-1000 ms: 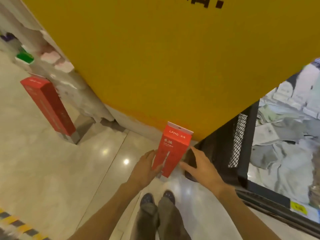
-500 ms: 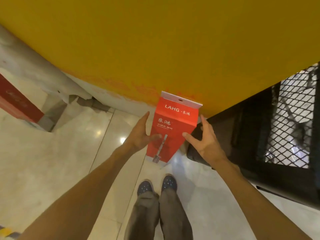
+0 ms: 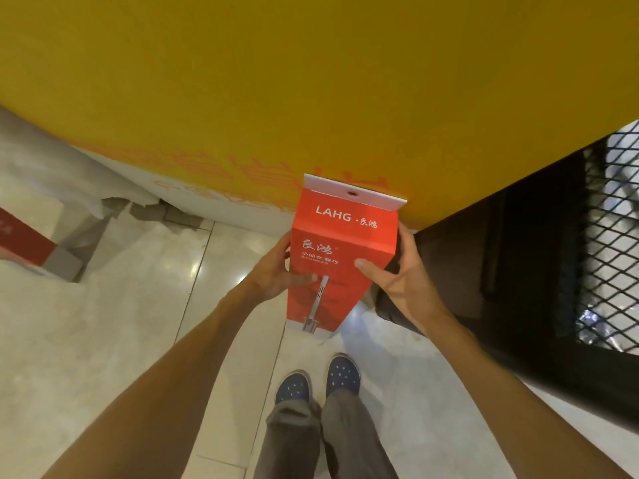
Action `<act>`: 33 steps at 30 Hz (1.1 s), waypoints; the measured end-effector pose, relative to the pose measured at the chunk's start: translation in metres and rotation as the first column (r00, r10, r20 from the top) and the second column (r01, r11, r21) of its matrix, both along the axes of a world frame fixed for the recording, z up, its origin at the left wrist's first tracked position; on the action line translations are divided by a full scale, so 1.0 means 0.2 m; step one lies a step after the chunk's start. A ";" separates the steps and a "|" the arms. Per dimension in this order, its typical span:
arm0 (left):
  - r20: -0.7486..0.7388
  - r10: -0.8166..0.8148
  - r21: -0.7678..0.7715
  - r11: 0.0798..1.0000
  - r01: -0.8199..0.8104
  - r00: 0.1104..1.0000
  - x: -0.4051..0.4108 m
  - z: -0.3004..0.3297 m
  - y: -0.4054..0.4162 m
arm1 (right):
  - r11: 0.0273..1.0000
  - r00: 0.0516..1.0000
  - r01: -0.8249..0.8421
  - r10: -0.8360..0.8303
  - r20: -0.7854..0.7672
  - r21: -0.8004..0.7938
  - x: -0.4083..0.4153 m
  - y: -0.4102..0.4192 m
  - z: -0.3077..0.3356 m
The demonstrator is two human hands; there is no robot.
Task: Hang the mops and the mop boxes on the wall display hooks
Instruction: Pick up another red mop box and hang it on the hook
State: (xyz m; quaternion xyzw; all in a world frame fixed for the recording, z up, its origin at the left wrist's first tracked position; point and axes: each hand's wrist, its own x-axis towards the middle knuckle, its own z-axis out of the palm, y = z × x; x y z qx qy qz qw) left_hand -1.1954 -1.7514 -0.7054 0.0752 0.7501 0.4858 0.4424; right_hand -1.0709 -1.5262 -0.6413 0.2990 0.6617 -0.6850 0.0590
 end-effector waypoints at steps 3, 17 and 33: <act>0.011 0.013 0.012 1.000 -0.013 1.000 -0.01 0.01 0.00 | 1.000 1.000 0.017 -0.017 -0.012 -0.010 0.00 0.00 -0.02; -0.030 0.054 0.017 0.998 -0.053 0.998 0.20 0.35 -0.14 | 0.999 1.000 -0.009 0.008 0.016 0.032 0.23 -0.12 0.31; -0.233 -0.062 0.068 0.994 0.080 0.970 0.49 1.66 -0.29 | 0.993 0.996 0.065 -0.058 -0.071 0.101 0.64 -0.27 1.63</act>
